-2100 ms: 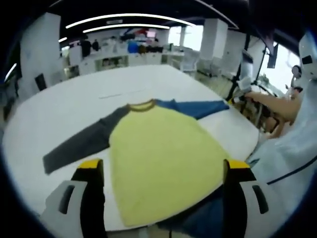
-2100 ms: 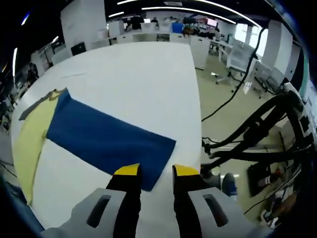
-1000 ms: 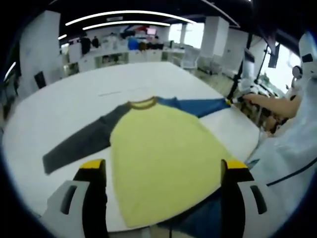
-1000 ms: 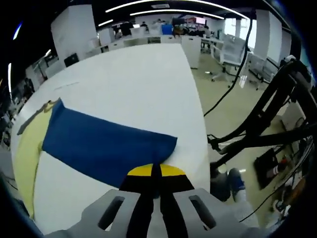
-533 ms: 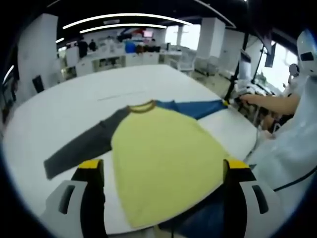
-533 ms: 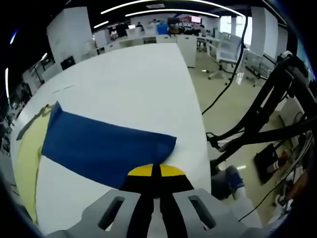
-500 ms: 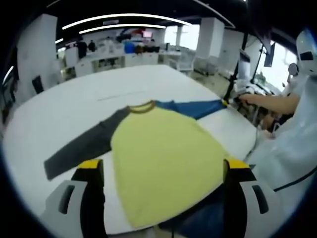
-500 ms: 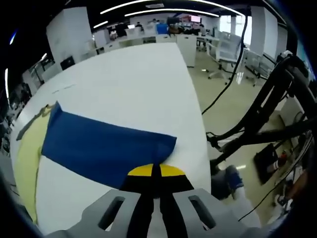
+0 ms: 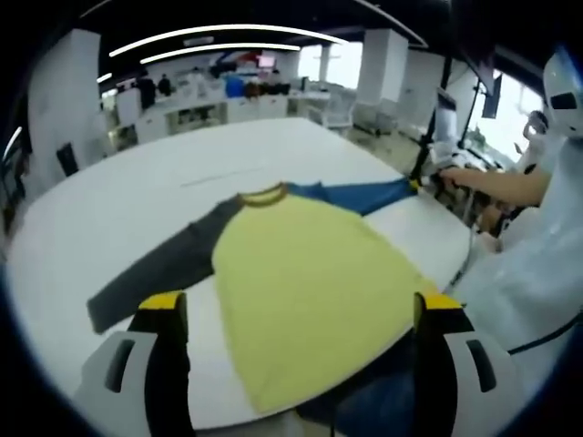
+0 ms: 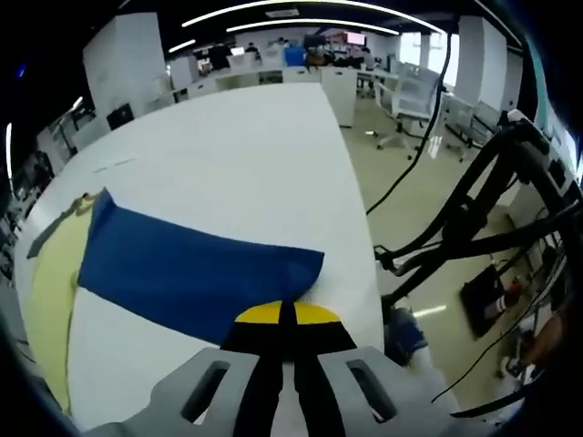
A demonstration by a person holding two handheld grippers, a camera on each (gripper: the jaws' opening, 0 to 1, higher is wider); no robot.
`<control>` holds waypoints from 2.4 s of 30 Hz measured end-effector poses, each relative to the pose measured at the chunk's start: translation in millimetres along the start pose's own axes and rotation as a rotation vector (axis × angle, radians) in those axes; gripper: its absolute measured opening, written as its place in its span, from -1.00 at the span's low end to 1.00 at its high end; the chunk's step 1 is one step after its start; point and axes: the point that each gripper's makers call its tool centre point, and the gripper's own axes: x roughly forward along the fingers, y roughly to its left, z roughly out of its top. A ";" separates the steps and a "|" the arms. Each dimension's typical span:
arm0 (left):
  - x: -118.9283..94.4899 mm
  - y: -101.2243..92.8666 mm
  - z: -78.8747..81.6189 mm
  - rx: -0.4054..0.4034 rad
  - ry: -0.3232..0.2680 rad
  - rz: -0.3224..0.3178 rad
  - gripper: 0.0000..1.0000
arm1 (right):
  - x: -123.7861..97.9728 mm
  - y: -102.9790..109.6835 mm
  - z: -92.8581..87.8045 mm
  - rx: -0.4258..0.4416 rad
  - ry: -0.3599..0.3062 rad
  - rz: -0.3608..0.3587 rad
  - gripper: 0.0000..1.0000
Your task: Fold the garment on the visible template until the final outline fits inside the template.
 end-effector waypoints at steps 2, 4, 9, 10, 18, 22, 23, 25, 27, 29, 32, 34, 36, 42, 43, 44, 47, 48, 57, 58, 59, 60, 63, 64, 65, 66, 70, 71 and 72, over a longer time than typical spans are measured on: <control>-0.6 1.1 0.1 0.005 -0.003 -0.003 0.98 | -7.7 7.6 3.4 0.004 -0.017 0.007 -0.96; -1.1 2.5 -1.2 0.005 0.001 -0.008 0.98 | -14.3 13.2 5.9 -0.009 -0.025 0.010 -0.96; -2.5 5.0 -4.3 0.012 0.008 -0.020 0.98 | -23.3 17.5 14.2 -0.020 -0.048 0.024 -0.96; -3.0 5.7 -4.3 0.014 0.006 -0.023 0.98 | -25.3 19.3 16.3 -0.022 -0.053 0.028 -0.96; -9.2 12.2 -3.7 0.036 -0.002 -0.045 0.98 | -47.9 36.7 37.2 -0.069 -0.105 0.040 -0.96; -12.9 16.8 -6.1 0.039 -0.007 -0.049 0.98 | -56.0 35.8 44.6 -0.101 -0.115 0.031 -0.96; -13.8 17.7 -7.0 0.040 -0.008 -0.051 0.98 | -60.9 39.8 44.1 -0.105 -0.118 0.032 -0.96; -15.6 18.9 -8.2 0.044 -0.010 -0.055 0.98 | -66.0 41.8 44.2 -0.120 -0.122 0.029 -0.95; -17.5 19.7 -8.2 0.053 -0.014 -0.058 0.98 | -68.9 37.9 42.6 -0.157 -0.113 0.006 -0.95; -19.3 21.3 -8.3 0.055 -0.019 -0.062 0.98 | -66.4 34.4 39.4 -0.173 -0.103 0.001 -0.95; -20.1 24.0 -8.8 0.058 -0.021 -0.061 0.98 | -85.2 52.8 36.0 -0.176 -0.117 -0.002 -0.95; -20.2 24.9 -10.1 0.063 -0.017 -0.067 0.98 | -99.8 69.4 34.4 -0.190 -0.122 -0.012 -0.95; -20.3 25.8 -9.8 0.065 -0.022 -0.073 0.98 | -110.0 76.6 36.6 -0.201 -0.126 -0.023 -0.95; -20.3 29.5 -11.8 0.065 -0.021 -0.077 0.98 | -124.1 82.4 54.7 -0.233 -0.155 -0.035 -0.95; -20.5 29.3 -12.1 0.067 -0.022 -0.080 0.98 | -126.4 84.2 58.0 -0.246 -0.155 -0.040 -0.95; -20.7 29.3 -12.2 0.068 -0.023 -0.082 0.98 | -125.0 79.6 62.1 -0.250 -0.156 -0.041 -0.95; -22.0 29.6 -11.9 0.074 -0.023 -0.088 0.98 | -123.6 71.8 77.1 -0.270 -0.168 -0.039 -0.95; -22.7 30.2 -11.0 0.078 -0.026 -0.086 0.98 | -122.6 69.7 81.1 -0.273 -0.173 -0.037 -0.95; -26.8 31.4 -13.0 0.082 -0.023 -0.084 0.98 | -130.2 117.6 110.1 -0.353 -0.220 0.063 -0.95; -26.9 31.2 -13.3 0.083 -0.023 -0.086 0.98 | -131.2 125.7 116.2 -0.356 -0.236 0.088 -0.95; -27.1 31.0 -13.3 0.082 -0.024 -0.088 0.98 | -131.6 130.2 118.4 -0.354 -0.243 0.104 -0.95; -27.3 31.1 -13.1 0.080 -0.026 -0.087 0.98 | -132.4 137.6 121.1 -0.352 -0.251 0.129 -0.95; -28.2 31.0 -12.7 0.084 -0.031 -0.090 0.98 | -137.4 167.9 131.8 -0.342 -0.291 0.218 -0.95; -28.4 31.4 -12.9 0.083 -0.031 -0.089 0.98 | -139.0 176.6 134.1 -0.328 -0.300 0.248 -0.95; -28.9 31.9 -13.1 0.082 -0.032 -0.088 0.98 | -140.7 185.6 137.6 -0.320 -0.315 0.272 -0.95; -29.3 32.2 -13.3 0.082 -0.033 -0.088 0.98 | -141.6 190.5 139.2 -0.324 -0.319 0.281 -0.95; -30.9 34.2 -14.6 0.079 -0.032 -0.084 0.98 | -142.9 218.5 146.9 -0.318 -0.340 0.346 -0.95; -31.3 34.7 -14.6 0.078 -0.034 -0.084 0.98 | -142.6 226.5 149.3 -0.310 -0.349 0.368 -0.95; -31.5 35.1 -14.4 0.078 -0.036 -0.083 0.98 | -142.8 232.6 150.4 -0.307 -0.353 0.383 -0.95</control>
